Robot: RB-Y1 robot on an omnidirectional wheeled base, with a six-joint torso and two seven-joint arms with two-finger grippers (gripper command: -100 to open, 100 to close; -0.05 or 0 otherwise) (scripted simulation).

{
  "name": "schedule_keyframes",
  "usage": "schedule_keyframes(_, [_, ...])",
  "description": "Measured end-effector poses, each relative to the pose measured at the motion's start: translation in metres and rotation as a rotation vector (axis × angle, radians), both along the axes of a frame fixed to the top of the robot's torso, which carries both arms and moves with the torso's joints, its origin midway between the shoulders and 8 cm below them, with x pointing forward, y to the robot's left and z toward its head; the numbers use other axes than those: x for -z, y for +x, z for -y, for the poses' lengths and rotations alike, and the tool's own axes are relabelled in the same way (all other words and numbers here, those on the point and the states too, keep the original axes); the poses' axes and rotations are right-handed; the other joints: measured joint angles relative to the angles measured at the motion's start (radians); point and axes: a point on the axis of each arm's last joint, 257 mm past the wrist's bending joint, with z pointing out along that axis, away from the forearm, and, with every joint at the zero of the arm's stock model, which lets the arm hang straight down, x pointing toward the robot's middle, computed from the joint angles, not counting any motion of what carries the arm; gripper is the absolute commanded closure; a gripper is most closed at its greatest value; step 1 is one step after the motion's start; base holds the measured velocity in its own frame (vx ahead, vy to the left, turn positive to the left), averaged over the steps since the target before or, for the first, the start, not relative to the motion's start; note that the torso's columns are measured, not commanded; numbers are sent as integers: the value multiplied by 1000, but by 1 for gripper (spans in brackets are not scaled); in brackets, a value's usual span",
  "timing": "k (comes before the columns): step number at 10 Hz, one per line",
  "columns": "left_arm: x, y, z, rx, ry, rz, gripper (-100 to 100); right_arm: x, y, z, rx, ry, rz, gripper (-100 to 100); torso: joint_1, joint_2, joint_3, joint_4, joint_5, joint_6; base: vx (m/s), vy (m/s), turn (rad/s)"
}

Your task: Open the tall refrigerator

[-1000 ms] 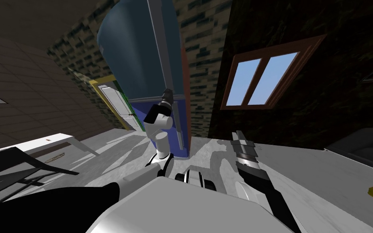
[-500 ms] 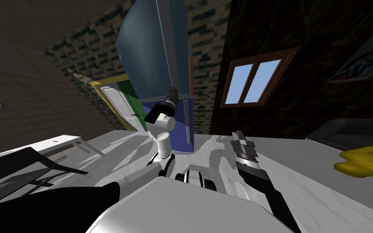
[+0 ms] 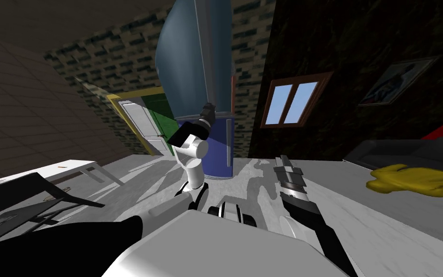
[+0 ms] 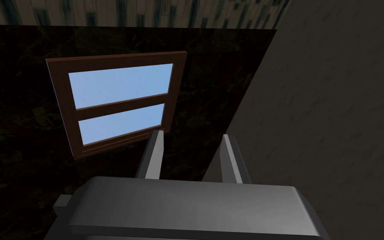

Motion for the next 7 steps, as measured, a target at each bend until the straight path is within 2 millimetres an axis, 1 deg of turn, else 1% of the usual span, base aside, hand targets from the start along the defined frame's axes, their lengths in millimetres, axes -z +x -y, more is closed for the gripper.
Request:
schedule_keyframes(1, [0, -3, 4, 16, 0, 0, 100, 0, 0, 0, 0, 0, 0, 0, 3, 1, 2, 0, 3, -3, -101, 243, -102])
schedule_keyframes(2, [1, -7, 8, 34, -2, 3, 100, 0, 0, 0, 0, 0, 0, 0, 7, 0, 1, -1, 5, -4, -165, 285, -149])
schedule_keyframes(3, [-1, -12, 14, 58, -3, 5, 100, 0, 0, 0, 0, 0, 0, 0, 11, 3, 1, 2, 6, -5, -233, 264, -155])
schedule_keyframes(4, [-5, -19, 17, 84, -3, 6, 100, 0, 0, 0, 0, 0, 0, 0, 12, 8, 4, 5, 7, -6, -167, 201, -48])
schedule_keyframes(5, [-3, -23, 20, 95, -5, 3, 100, 0, 0, 0, 0, 0, 0, 0, 9, 4, 2, 4, 7, -6, -144, 236, -73])
schedule_keyframes(7, [-4, -35, 27, 132, -6, 11, 100, 0, 0, 0, 0, 0, 0, 0, 11, 1, -1, 4, 6, -5, -130, 239, -106])
